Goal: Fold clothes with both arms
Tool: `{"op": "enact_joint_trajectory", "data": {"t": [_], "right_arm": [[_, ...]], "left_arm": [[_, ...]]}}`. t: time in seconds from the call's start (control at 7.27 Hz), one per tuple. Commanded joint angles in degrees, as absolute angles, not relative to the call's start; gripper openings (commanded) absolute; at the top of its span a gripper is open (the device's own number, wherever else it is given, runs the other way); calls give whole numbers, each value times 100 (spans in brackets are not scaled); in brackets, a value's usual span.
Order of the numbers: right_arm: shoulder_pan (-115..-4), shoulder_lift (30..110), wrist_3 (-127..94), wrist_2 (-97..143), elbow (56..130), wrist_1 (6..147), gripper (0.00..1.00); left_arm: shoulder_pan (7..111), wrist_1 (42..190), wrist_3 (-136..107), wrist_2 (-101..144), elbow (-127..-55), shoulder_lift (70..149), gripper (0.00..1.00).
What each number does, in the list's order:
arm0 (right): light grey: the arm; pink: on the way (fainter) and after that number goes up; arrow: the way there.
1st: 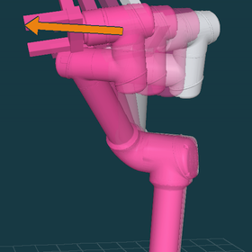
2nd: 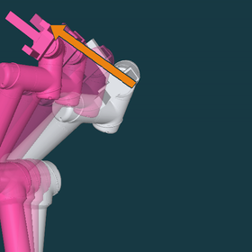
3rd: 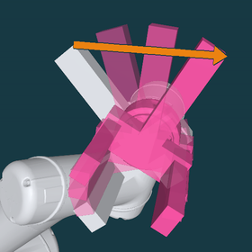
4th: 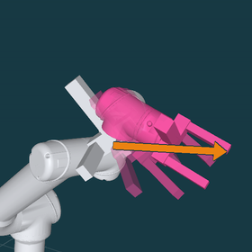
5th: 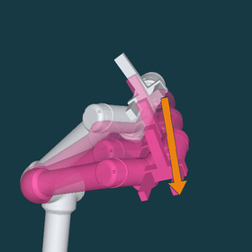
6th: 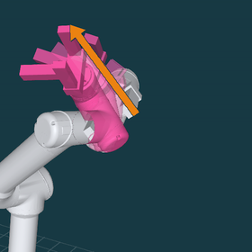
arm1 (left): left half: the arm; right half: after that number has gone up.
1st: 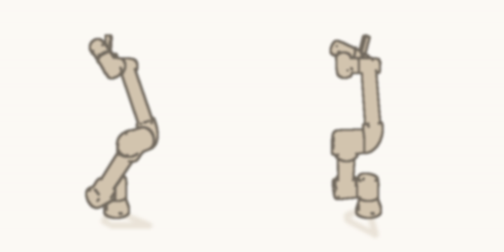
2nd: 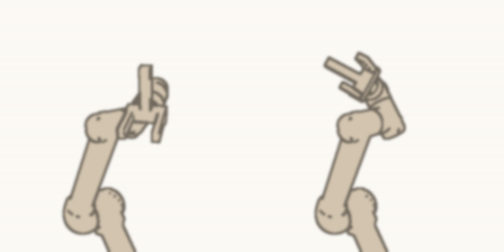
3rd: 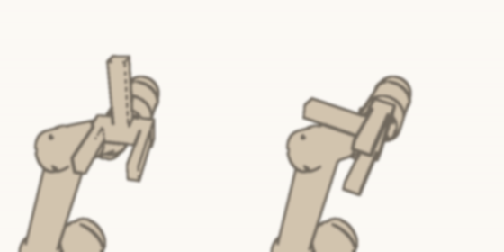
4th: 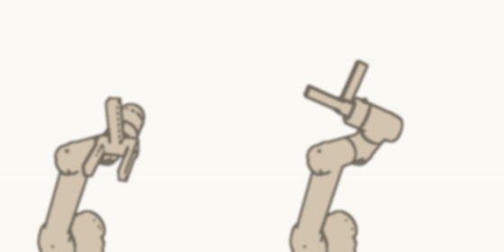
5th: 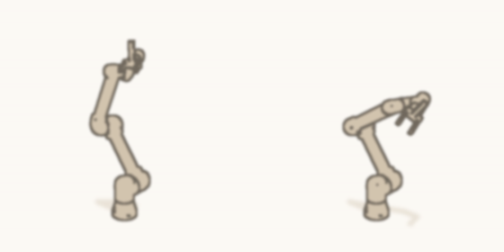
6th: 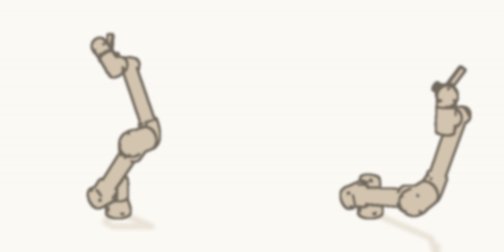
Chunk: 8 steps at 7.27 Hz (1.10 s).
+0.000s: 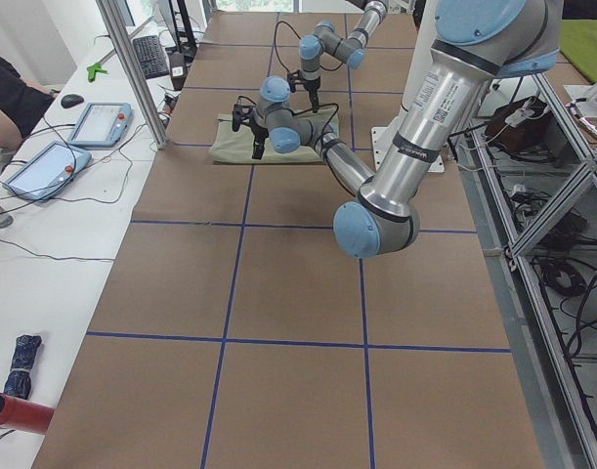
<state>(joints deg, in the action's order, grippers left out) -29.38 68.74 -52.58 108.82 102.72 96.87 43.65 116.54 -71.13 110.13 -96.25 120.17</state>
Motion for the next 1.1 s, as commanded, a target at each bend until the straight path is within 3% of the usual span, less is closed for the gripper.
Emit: {"op": "enact_joint_trajectory", "data": {"t": [0.0, 0.27, 0.55, 0.96], "right_arm": [[-3066, 7145, -5256, 10863, 10449, 9685, 100], [-3260, 6997, -5256, 10899, 10792, 9712, 100], [-3252, 6157, -5247, 10855, 10077, 9686, 100], [-3077, 6064, -5238, 10898, 9800, 9668, 100]], "left_arm": [[4359, 11654, -7119, 11013, -9642, 12058, 100], [4368, 11628, -7128, 11039, -9703, 12067, 100], [4368, 11619, -7128, 11022, -9755, 12050, 100], [4377, 11619, -7119, 10777, -9983, 12050, 100]]}}
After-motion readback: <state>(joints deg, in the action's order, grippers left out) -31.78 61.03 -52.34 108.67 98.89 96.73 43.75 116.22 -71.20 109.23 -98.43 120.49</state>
